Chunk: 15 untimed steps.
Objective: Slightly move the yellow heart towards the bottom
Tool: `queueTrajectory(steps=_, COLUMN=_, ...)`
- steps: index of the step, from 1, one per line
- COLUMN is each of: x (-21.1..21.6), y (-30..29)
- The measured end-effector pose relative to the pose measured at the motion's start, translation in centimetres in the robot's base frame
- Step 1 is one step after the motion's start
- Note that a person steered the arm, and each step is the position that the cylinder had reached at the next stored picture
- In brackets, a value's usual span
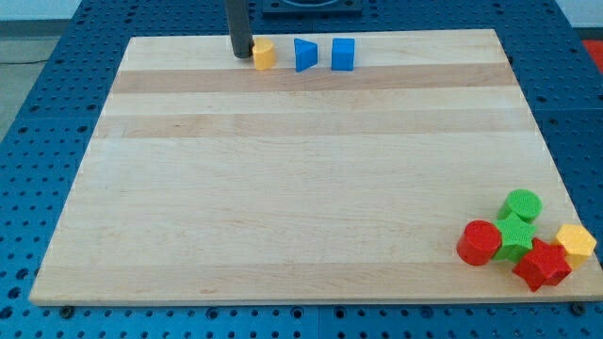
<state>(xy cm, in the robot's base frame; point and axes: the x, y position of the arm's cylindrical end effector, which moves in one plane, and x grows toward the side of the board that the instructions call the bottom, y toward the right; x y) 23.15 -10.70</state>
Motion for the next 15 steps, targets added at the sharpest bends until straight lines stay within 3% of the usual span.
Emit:
queueTrajectory(steps=4, x=-2.5, y=-1.1)
queueTrajectory(steps=6, x=-2.5, y=2.8)
queueTrajectory(steps=13, x=-1.6, y=1.6)
queueTrajectory(steps=15, x=3.4, y=-3.8)
